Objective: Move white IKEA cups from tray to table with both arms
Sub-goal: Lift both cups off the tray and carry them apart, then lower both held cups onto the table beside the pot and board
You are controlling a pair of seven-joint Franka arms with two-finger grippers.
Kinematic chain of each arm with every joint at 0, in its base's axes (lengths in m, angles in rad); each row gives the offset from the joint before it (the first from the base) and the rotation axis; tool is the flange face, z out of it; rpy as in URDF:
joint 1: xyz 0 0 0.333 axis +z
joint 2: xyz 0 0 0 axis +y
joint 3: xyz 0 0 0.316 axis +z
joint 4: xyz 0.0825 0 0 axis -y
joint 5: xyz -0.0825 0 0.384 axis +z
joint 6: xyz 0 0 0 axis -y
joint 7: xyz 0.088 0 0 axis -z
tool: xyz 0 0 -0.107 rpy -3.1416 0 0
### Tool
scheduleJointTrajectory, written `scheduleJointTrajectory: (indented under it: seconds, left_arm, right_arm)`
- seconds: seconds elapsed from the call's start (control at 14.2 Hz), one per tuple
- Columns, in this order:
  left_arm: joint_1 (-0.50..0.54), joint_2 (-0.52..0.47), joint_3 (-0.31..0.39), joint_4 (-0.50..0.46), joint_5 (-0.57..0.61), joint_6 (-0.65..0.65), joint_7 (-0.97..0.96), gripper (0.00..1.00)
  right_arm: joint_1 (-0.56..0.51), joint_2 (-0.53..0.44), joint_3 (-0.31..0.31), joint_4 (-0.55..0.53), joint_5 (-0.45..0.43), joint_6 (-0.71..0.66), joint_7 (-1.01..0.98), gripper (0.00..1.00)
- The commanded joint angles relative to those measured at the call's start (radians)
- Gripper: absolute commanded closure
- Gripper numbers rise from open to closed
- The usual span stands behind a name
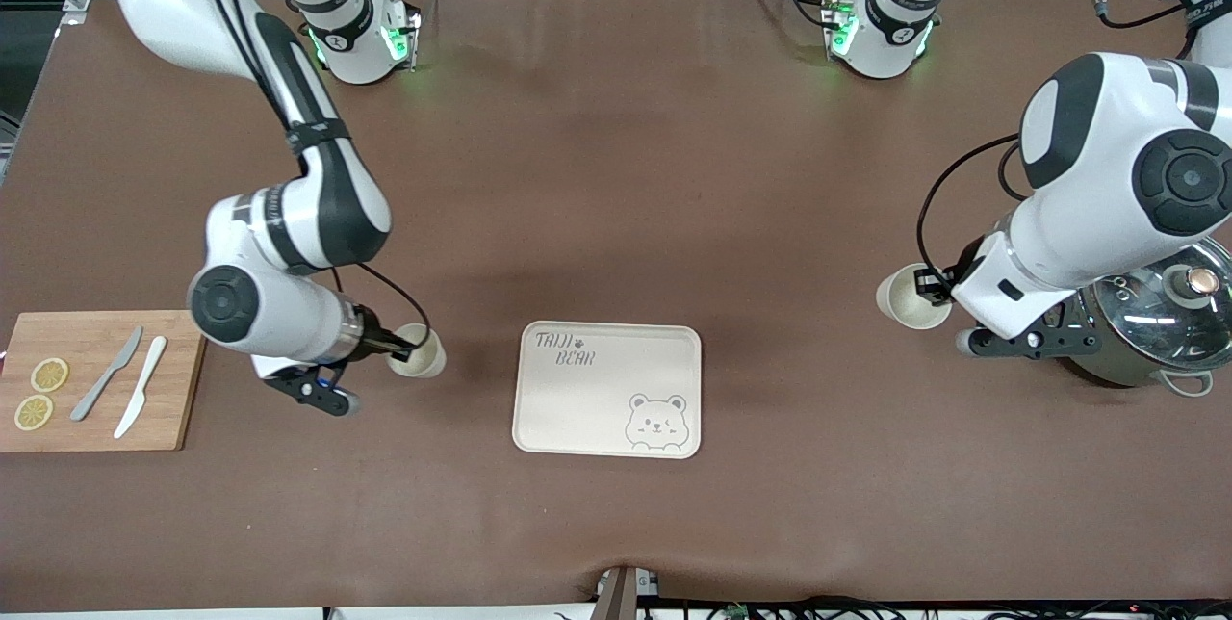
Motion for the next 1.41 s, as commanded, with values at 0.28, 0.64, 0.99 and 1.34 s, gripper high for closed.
scheduleJointTrajectory:
  seconds: [0.28, 0.64, 0.99, 1.34]
  left_arm:
    - [0.097, -0.189, -0.009, -0.388, -0.087, 0.310, 0.105, 1.00]
    - [0.119, -0.209, -0.010, -0.577, -0.131, 0.609, 0.107, 1.00]
    - [0.119, -0.160, -0.010, -0.652, -0.137, 0.781, 0.110, 1.00]
    - [0.110, -0.056, -0.010, -0.671, -0.137, 0.899, 0.112, 1.00]
  right_arm:
    - [-0.115, -0.149, 0.014, -0.219, -0.053, 0.038, -0.238, 1.00]
    - [-0.169, -0.168, 0.014, -0.261, -0.064, 0.046, -0.318, 1.00]
    - [-0.195, -0.194, 0.014, -0.324, -0.064, 0.104, -0.385, 1.00]
    - [-0.293, -0.215, 0.014, -0.417, -0.070, 0.177, -0.557, 1.00]
